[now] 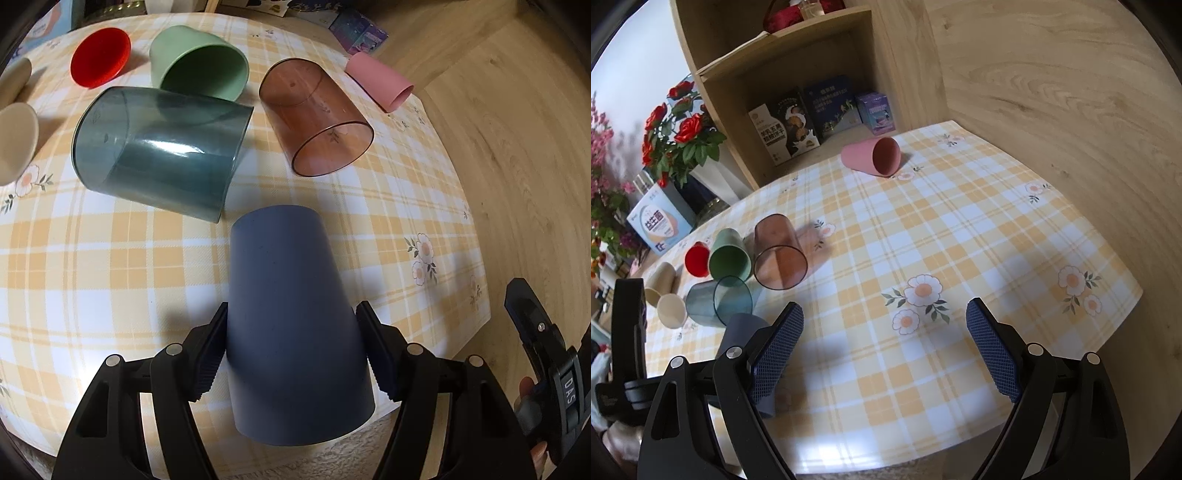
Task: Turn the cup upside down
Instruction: 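Lift the blue cup with the left gripper and carry it toward the right gripper, then close the right gripper on the blue cup while the left gripper releases it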
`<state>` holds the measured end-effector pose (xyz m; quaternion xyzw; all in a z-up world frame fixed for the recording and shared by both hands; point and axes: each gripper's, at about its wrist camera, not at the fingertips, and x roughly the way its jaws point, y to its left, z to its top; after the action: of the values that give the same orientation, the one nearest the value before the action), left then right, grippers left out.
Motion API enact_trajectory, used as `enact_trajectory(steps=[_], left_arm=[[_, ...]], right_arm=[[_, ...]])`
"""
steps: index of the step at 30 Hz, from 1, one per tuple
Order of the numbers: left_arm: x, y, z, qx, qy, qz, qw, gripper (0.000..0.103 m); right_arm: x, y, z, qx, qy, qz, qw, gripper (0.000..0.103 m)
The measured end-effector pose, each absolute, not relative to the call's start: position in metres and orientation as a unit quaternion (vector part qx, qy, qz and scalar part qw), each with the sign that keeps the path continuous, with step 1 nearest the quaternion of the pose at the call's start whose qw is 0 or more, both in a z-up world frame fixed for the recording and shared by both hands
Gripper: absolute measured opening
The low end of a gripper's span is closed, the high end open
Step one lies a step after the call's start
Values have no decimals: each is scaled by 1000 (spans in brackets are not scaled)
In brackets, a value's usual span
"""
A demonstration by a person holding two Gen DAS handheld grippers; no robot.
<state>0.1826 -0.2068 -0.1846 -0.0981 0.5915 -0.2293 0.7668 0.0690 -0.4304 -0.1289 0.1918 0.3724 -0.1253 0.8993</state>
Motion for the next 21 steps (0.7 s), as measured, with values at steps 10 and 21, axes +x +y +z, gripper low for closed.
enact_trajectory(steps=[10,21], left_arm=[[184,-211,-183,-90,586,-229,772,68],[177,-179,-166,-92,577,-226,779,80]], right_arm=[[70,-423,-123,188,375,-119,900,87],[70,-402,-111,172,376,-106,904,87]])
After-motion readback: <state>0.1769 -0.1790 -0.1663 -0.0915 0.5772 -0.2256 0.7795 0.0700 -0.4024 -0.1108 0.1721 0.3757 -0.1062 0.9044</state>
